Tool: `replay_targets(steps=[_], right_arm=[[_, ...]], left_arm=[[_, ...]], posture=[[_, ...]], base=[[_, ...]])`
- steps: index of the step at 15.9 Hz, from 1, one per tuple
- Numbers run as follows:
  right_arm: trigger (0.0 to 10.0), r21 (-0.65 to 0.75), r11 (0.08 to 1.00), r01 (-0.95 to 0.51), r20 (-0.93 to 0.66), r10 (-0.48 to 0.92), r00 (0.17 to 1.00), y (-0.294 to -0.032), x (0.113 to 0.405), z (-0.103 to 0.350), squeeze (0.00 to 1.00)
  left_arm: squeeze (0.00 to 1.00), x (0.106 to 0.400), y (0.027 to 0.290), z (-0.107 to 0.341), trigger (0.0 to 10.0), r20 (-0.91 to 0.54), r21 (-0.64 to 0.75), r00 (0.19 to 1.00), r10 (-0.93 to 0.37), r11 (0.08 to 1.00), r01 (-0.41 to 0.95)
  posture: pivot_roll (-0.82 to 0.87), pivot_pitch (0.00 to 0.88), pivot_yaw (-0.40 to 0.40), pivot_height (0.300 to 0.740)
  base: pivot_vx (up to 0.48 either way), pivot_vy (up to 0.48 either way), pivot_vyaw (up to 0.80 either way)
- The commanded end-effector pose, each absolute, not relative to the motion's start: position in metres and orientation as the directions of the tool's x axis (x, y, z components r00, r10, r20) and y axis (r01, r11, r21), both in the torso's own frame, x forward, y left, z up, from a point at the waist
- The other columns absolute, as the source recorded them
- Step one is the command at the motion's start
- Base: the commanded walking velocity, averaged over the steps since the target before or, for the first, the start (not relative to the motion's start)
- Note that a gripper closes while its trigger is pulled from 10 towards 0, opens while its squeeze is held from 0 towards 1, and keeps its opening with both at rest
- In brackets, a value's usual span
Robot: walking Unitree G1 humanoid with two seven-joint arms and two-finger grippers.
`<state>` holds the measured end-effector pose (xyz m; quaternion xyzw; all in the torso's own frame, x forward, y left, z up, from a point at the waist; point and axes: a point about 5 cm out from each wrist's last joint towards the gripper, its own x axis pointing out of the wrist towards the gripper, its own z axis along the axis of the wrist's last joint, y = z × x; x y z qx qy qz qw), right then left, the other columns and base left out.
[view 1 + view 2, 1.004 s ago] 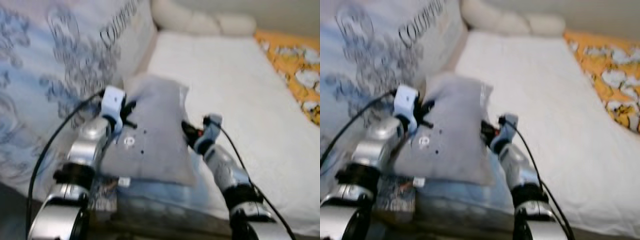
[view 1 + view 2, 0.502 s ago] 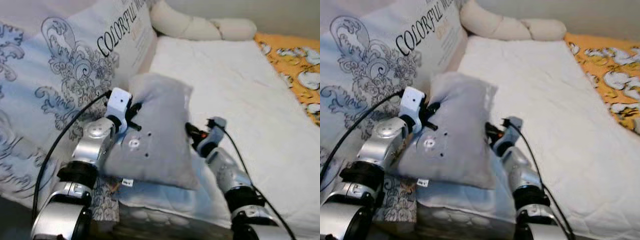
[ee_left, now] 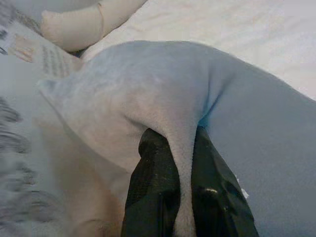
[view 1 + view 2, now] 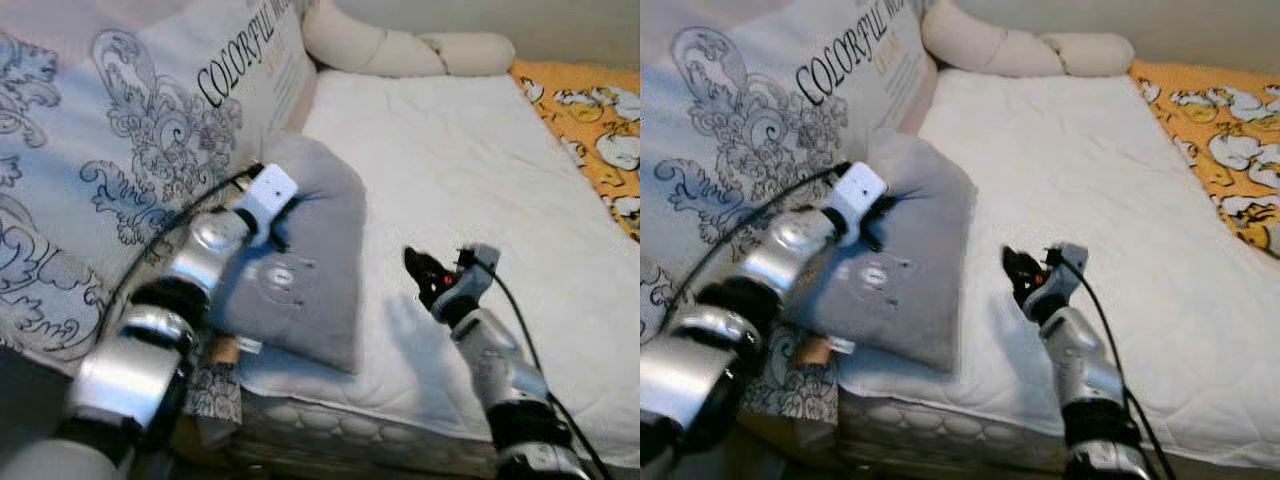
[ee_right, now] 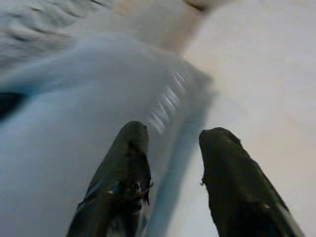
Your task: Clean up the room
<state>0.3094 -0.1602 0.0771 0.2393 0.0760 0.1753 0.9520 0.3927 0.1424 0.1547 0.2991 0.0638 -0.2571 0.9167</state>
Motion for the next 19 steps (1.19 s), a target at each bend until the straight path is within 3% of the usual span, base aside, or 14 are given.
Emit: replay_targets(steps=[1, 5, 9, 10, 11, 14, 19], right_arm=[[10.0, 0.485, 0.784, -0.388, -0.009, 0.448, 0.894, -0.156, 0.307, 0.088, 1.00], [10.0, 0.439, 0.624, -0.647, 0.056, 0.700, 0.712, -0.147, 0.286, 0.111, 1.00], [10.0, 0.396, 0.599, -0.696, 0.005, 0.756, 0.654, -0.144, 0.280, 0.114, 1.00], [10.0, 0.386, 0.604, -0.697, -0.018, 0.760, 0.649, -0.144, 0.279, 0.112, 1.00], [10.0, 0.390, 0.615, -0.685, -0.033, 0.753, 0.658, -0.144, 0.278, 0.111, 1.00], [10.0, 0.488, 0.618, -0.617, -0.062, 0.729, 0.681, -0.147, 0.277, 0.112, 1.00], [10.0, 0.495, 0.616, -0.613, -0.058, 0.727, 0.684, -0.147, 0.277, 0.113, 1.00]], left_arm=[[0.00, 0.400, 0.145, 0.176, 10.0, -0.218, 0.595, 0.879, -0.425, 0.656, 0.465], [0.00, 0.405, 0.171, 0.186, 10.0, -0.265, 0.670, 0.898, -0.351, 0.603, 0.433], [0.00, 0.400, 0.174, 0.166, 10.0, -0.321, 0.749, 0.901, -0.291, 0.504, 0.429], [0.72, 0.399, 0.174, 0.162, 10.0, -0.334, 0.751, 0.897, -0.290, 0.494, 0.439], [1.00, 0.400, 0.173, 0.163, 10.0, -0.334, 0.744, 0.895, -0.294, 0.501, 0.442], [1.00, 0.404, 0.175, 0.179, 10.0, -0.271, 0.724, 0.914, -0.302, 0.561, 0.400], [1.00, 0.405, 0.175, 0.181, 10.0, -0.265, 0.722, 0.915, -0.304, 0.566, 0.398]], posture=[[-0.09, 0.000, 0.061, 0.740], [-0.09, 0.000, 0.058, 0.740], [-0.10, 0.000, 0.051, 0.740], [-0.11, 0.000, 0.059, 0.740], [-0.11, 0.000, 0.063, 0.740], [-0.13, 0.000, 0.085, 0.740], [-0.13, 0.000, 0.085, 0.740]], base=[[0.000, 0.000, 0.00], [0.000, 0.000, 0.00], [0.000, 0.000, 0.00], [0.000, 0.000, 0.00], [0.000, 0.000, 0.00], [0.000, 0.000, 0.00], [0.000, 0.000, 0.00]])
